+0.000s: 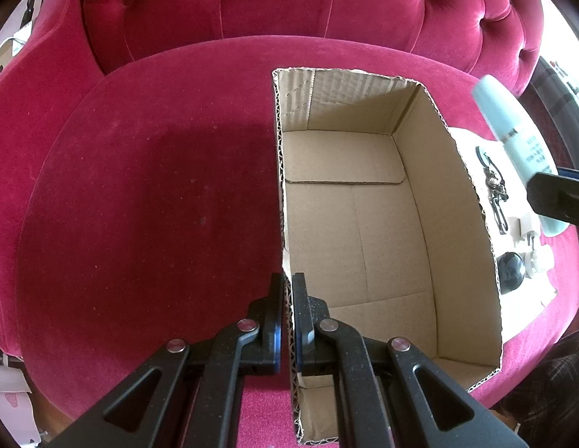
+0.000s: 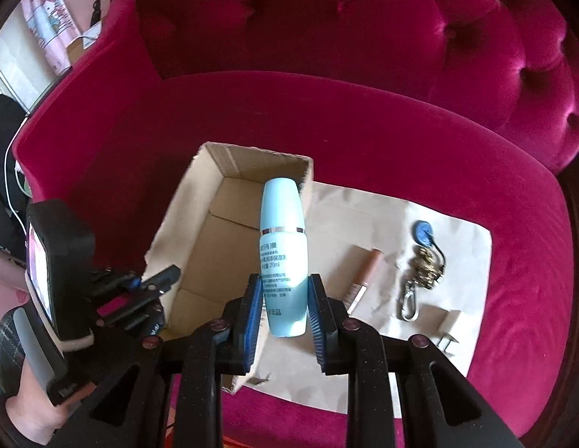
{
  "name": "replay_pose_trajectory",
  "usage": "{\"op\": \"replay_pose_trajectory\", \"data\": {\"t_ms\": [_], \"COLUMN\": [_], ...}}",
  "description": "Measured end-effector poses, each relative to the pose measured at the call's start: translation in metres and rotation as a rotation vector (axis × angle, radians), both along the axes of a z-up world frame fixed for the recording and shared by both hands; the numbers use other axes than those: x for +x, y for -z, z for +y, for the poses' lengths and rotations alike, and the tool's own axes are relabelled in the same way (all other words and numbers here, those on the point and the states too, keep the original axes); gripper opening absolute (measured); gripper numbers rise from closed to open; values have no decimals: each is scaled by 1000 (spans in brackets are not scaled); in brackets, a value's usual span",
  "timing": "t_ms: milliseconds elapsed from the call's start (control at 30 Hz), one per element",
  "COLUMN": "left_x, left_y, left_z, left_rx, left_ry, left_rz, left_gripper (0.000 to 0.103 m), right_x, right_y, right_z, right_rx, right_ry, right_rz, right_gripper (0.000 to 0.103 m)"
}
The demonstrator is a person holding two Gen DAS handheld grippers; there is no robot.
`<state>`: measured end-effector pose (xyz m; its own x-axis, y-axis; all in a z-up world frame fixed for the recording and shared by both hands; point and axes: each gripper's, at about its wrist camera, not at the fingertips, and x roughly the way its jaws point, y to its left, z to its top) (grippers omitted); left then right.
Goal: Organize rigid objects
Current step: 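Carry the light-blue bottle into the box and release it with the right tool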
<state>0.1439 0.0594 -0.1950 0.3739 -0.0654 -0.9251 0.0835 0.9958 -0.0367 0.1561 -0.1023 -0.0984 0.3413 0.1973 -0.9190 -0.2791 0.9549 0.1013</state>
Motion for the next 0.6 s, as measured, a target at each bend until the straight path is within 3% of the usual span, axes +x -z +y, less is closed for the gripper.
{"op": "replay_pose_trajectory", "data": {"t_ms": [600], "left_x": [2], "left_y": [-1], "left_z": [-1], "left_rx": [-1], "left_ry": [-2], "left_rz": [-2], "left_gripper": [5], "right_x": [19], "right_y": [28], "right_z": [42], "right_rx": [45], "right_ry": [-110], "right_rz": [32], "right_gripper": [25]}}
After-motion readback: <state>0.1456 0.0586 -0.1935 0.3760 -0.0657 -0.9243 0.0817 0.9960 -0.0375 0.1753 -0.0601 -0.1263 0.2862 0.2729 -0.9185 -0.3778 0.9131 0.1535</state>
